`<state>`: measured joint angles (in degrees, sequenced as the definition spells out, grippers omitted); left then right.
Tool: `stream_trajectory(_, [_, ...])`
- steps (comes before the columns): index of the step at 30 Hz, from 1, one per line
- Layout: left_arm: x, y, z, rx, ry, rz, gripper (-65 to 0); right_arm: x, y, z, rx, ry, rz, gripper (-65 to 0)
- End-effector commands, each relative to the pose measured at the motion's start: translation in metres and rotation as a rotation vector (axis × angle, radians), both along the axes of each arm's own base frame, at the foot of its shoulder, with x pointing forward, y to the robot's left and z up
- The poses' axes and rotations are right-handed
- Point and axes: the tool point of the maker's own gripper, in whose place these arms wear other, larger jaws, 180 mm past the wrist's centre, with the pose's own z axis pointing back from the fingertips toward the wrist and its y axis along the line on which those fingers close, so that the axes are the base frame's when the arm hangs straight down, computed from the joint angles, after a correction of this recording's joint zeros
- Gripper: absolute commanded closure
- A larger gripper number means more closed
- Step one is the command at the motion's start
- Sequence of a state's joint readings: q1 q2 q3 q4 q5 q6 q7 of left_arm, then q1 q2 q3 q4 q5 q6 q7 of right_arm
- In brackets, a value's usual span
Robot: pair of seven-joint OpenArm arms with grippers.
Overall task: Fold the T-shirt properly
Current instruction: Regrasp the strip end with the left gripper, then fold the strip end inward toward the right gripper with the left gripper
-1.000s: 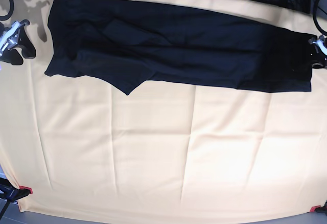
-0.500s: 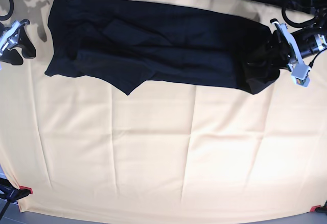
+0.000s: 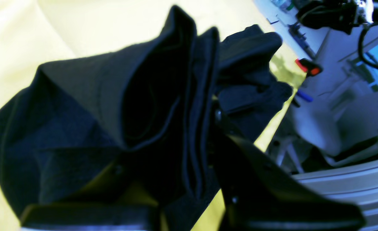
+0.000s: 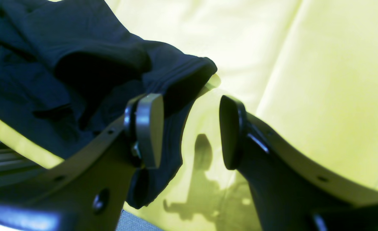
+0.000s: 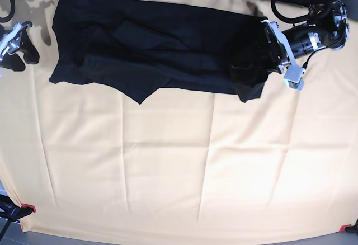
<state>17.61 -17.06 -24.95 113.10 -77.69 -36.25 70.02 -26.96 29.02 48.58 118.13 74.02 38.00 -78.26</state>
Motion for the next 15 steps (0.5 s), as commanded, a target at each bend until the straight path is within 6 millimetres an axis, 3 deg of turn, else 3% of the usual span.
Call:
stream_trajectory(1, [0.0,-0.004,0.015,-0.054,-0.036,-0.016,-12.0,0.004,0.0,0.011,-0.01,-0.036,0.018,-30.8])
stream_trajectory(3, [-0.003,-0.01,0.022,-0.107,-0.029,-0.036,-30.0,0.004,0.0,0.011,-0.01,-0.036,0.018,-30.8])
stream_trajectory(5, [-0.002,-0.011,0.023,-0.131,0.006,-0.023,-39.0,0.004,0.0,0.01,-0.011,-0.035,0.018,-30.8])
stream_trajectory(11, [-0.005,-0.014,0.03,-0.11,-0.013,-0.042,-39.2,0.004,0.0,0.01,-0.011,-0.035,0.018,-30.8])
stream_trajectory(14, [-0.008,-0.012,0.048,-0.054,-0.154,-0.065,-37.7,0.004,0.0,0.01,-0.01,-0.035,0.018,-30.8])
stream_trajectory(15, [-0.009,-0.008,0.057,-0.022,-0.221,-0.065,-33.4,0.004,0.0,0.01,-0.011,-0.035,0.017,-30.8])
